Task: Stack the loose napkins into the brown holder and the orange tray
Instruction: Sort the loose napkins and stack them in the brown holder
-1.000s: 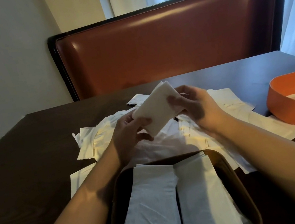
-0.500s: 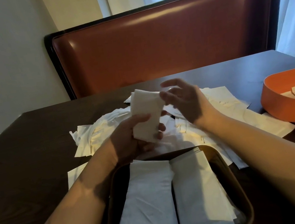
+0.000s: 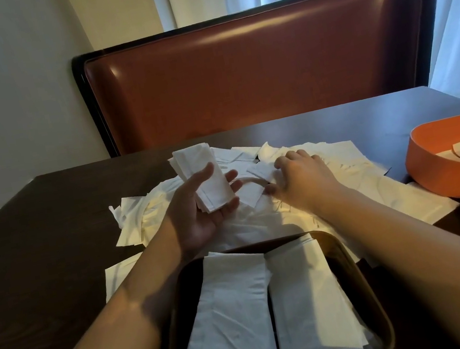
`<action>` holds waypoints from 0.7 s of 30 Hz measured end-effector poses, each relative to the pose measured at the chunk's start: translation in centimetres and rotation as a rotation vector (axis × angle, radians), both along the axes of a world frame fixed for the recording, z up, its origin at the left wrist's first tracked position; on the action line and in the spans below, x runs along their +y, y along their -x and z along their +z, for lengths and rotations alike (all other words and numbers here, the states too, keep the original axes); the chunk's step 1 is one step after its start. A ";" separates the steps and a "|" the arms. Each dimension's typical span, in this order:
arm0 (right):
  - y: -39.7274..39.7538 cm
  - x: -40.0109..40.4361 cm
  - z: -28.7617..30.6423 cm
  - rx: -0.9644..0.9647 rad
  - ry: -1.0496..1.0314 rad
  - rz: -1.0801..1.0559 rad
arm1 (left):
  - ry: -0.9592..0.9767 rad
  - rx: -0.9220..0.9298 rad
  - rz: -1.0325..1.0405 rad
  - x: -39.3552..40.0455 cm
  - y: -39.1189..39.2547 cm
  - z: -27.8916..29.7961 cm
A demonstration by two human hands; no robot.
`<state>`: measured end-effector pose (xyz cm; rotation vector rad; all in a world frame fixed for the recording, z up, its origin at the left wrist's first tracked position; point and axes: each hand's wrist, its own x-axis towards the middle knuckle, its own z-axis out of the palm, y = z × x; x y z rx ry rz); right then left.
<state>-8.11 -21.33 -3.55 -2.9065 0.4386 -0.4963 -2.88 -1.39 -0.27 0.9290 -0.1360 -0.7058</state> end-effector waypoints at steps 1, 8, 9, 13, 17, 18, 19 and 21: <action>-0.2 0.1 -0.2 -0.043 0.020 0.012 | 0.005 -0.004 0.003 0.0 -0.1 -0.1; 0.1 0.7 -0.6 -0.223 0.070 0.068 | -0.022 -0.034 0.030 0.0 0.0 0.0; 0.1 0.5 -0.6 -0.243 0.025 0.061 | -0.022 -0.036 0.033 0.0 0.0 0.0; 0.7 0.4 0.3 -0.462 -0.498 0.022 | -0.021 -0.037 0.056 0.1 0.0 0.2; 1.2 0.4 1.2 -0.702 -0.993 0.037 | -0.038 -0.043 0.053 0.0 0.1 0.2; 1.2 0.3 1.2 -0.702 -1.082 0.032 | -0.044 -0.041 0.048 -0.1 0.1 0.2; 1.2 0.3 1.3 -0.678 -1.170 0.028 | -0.051 -0.039 0.044 -0.2 0.2 0.2; 1.2 0.5 1.2 -0.599 -1.318 0.043 | -0.056 -0.038 0.040 -0.3 0.2 0.1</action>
